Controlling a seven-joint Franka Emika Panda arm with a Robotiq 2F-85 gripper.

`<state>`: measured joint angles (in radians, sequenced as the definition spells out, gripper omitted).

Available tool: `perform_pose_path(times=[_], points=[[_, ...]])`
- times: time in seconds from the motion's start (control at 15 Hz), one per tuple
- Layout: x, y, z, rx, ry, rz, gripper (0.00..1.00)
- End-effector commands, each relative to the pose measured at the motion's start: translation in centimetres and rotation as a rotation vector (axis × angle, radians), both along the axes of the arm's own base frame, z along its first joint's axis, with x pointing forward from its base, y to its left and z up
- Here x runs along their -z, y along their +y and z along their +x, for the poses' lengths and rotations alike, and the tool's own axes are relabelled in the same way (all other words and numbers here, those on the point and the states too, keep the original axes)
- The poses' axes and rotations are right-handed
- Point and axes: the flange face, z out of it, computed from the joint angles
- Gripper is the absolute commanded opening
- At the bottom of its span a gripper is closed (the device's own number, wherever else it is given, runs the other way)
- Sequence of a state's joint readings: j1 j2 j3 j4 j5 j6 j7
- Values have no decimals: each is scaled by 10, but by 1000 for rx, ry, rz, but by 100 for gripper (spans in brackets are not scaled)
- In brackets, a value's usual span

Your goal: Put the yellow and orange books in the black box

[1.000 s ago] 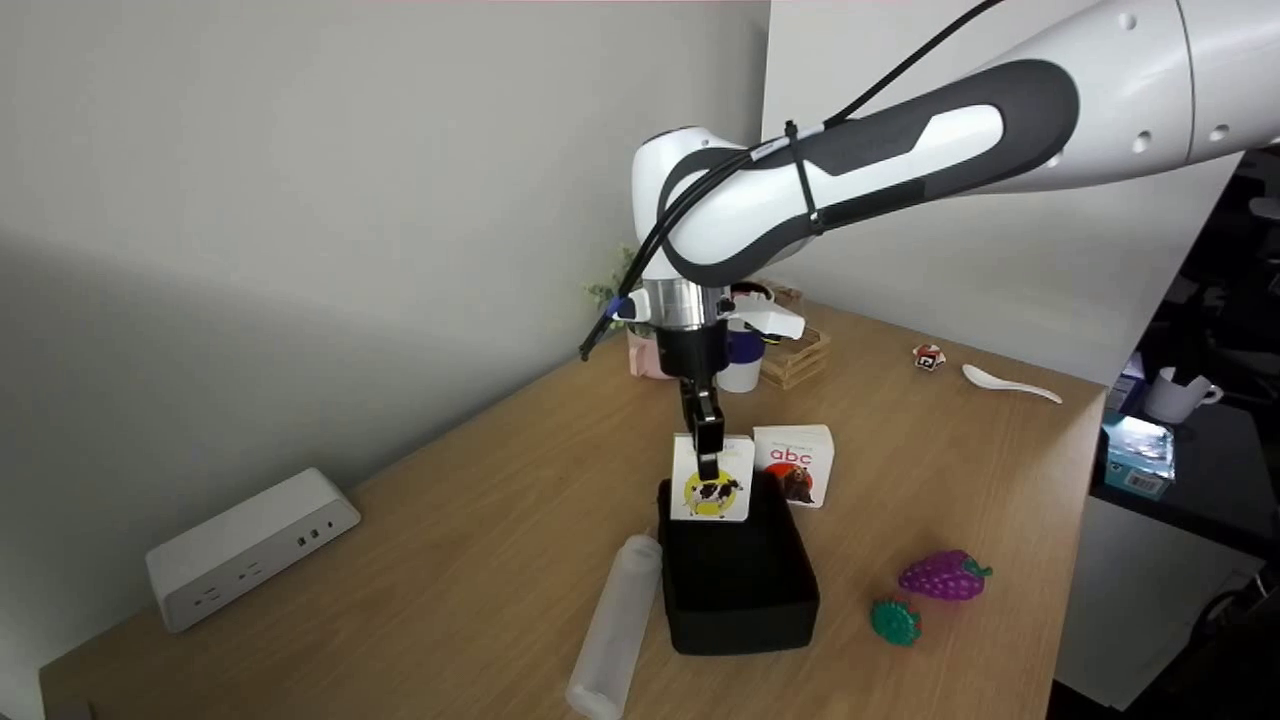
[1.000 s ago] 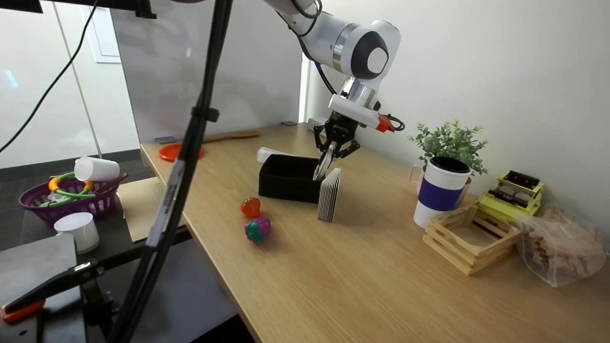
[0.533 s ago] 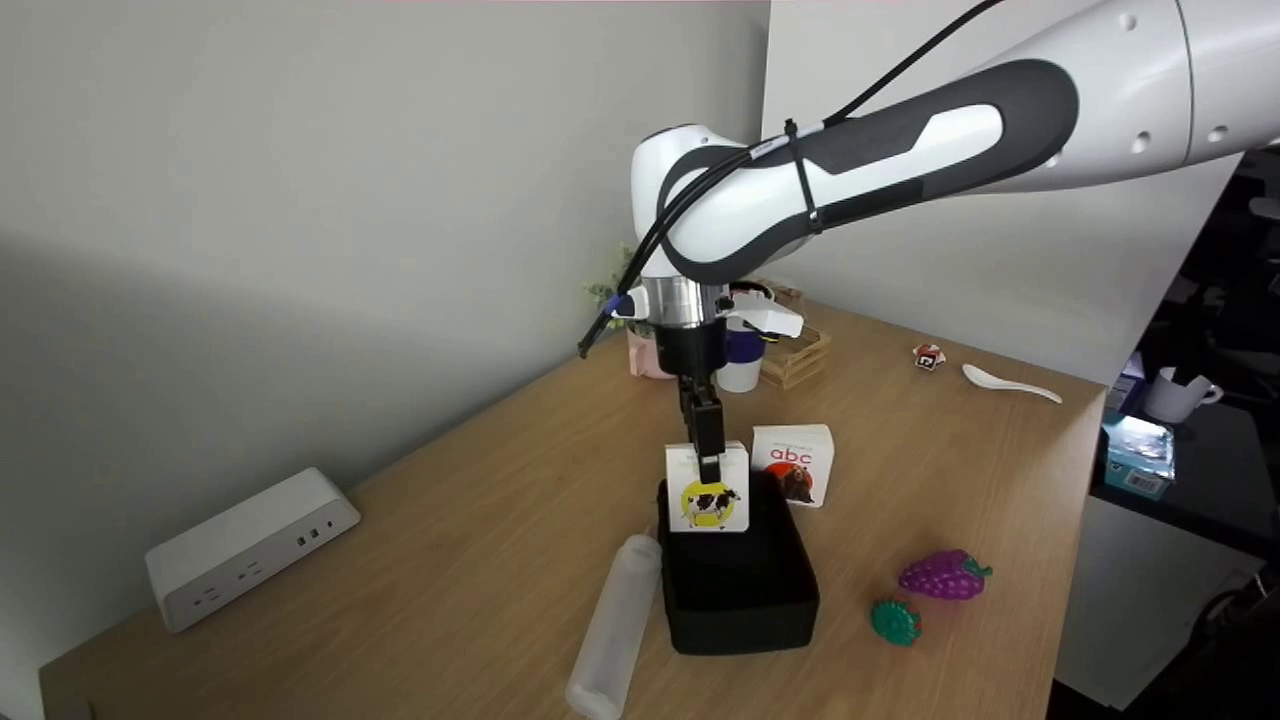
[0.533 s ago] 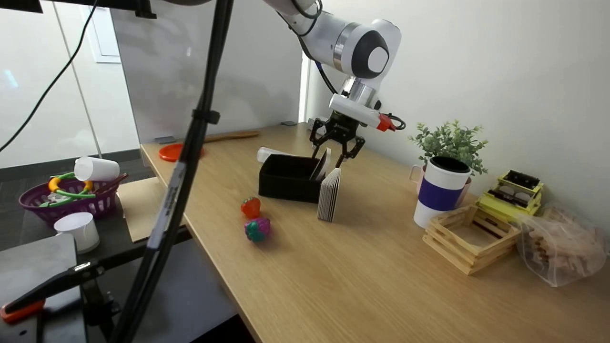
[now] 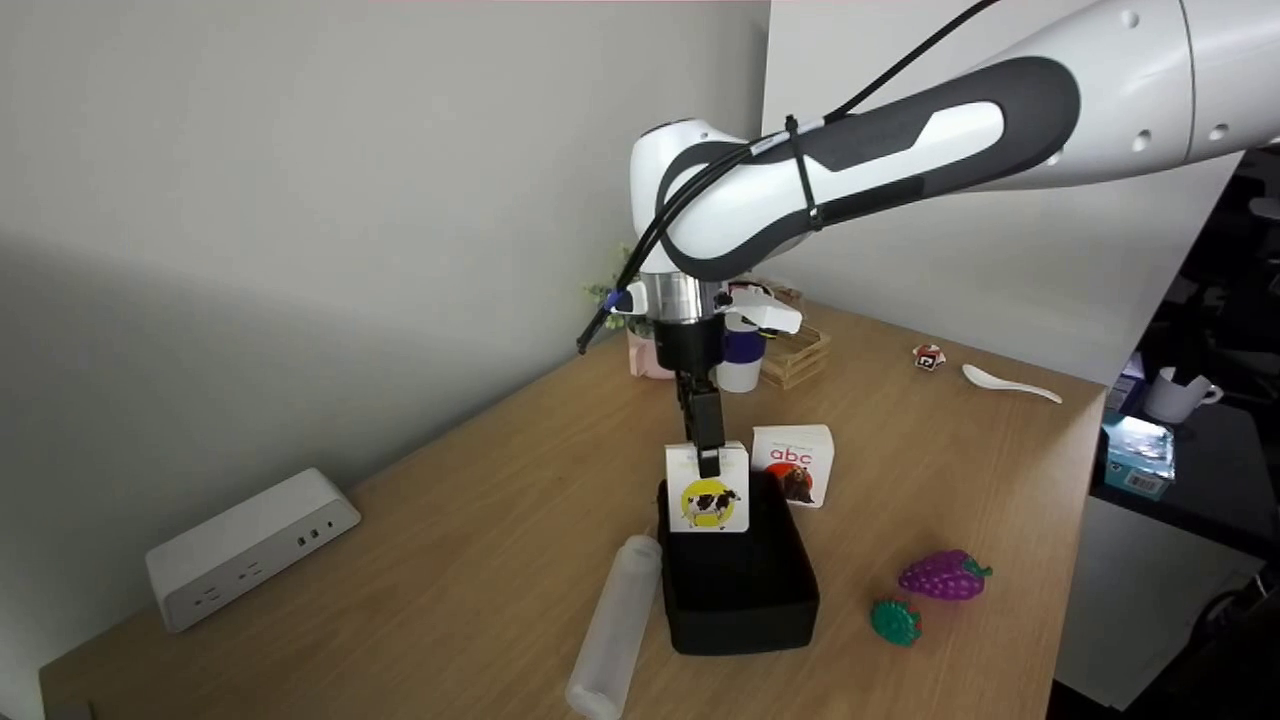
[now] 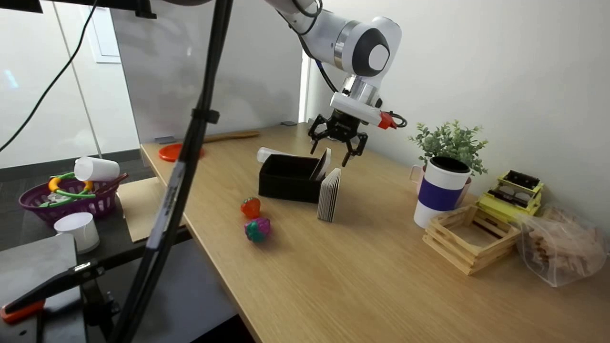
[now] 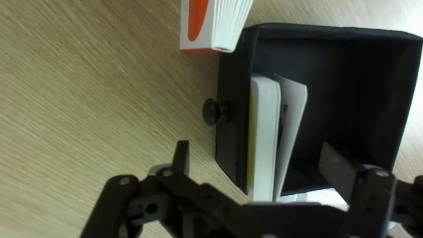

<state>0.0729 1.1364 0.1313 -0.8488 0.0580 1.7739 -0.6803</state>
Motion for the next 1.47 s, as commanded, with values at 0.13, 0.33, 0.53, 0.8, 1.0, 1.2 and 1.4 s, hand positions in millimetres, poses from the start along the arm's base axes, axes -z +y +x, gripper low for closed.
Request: perform_pose_path(times=[0.13,0.33,0.53,0.8,1.0,1.2,1.4], points=[[-23,-4,8,10,-59,-61,100],[-39,-8,11,18,-86,-83,100],[-57,-13,13,38,-110,-101,100],[-73,-23,12,84,-120,-120,100],[-76,-42,7,121,-89,-144,100],[-71,-65,-8,93,10,-166,100],[-66,-84,-27,22,135,-154,100]])
